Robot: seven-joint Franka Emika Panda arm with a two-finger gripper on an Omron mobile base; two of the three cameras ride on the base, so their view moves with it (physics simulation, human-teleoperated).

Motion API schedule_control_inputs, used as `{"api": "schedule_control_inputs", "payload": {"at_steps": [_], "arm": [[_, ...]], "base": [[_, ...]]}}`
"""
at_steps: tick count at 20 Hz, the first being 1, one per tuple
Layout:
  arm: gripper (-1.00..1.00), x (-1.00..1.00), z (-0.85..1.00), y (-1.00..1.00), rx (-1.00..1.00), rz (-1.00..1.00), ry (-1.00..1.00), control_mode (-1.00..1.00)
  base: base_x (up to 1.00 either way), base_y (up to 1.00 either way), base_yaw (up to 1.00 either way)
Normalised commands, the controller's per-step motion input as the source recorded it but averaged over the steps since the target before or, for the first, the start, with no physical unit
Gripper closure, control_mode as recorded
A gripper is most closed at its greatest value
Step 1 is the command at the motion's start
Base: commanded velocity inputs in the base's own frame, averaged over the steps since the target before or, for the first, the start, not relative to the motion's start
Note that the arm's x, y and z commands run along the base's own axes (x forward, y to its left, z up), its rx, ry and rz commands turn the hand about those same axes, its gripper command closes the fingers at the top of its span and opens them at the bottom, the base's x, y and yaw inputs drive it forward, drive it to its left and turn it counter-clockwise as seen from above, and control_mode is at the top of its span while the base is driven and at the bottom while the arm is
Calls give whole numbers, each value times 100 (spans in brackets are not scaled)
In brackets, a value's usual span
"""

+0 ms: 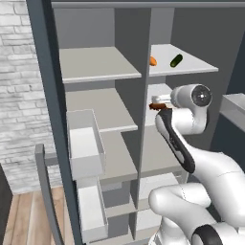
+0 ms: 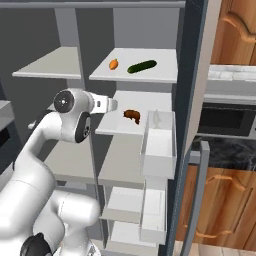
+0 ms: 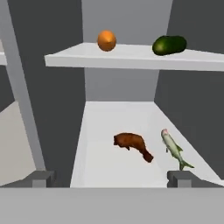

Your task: Gather the cucumber and carrot from the fridge and place them on a tray on the dining counter. Then gather the chicken drumstick and fish from the fridge and place them on the other tray.

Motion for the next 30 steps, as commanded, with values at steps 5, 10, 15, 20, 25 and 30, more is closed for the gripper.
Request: {"api": "schedule_control_inputs", "payload": {"at_steps": [5, 10, 15, 20, 25, 30], "arm": [[-100, 3, -3, -43, 6, 0, 12, -100], [-100, 17, -4, -31, 0, 0, 15, -100], [-100, 19, -14, -22, 0, -1, 15, -100], [-100, 38, -42, 0, 0, 1, 7, -100], [-100, 45, -43, -3, 0, 2, 1, -100], [-100, 40, -41, -16, 0, 4, 1, -100]], "base": [[0, 0, 0], [0, 0, 0], [0, 0, 0], [0, 0, 0], [0, 0, 0], [0, 0, 0]]}}
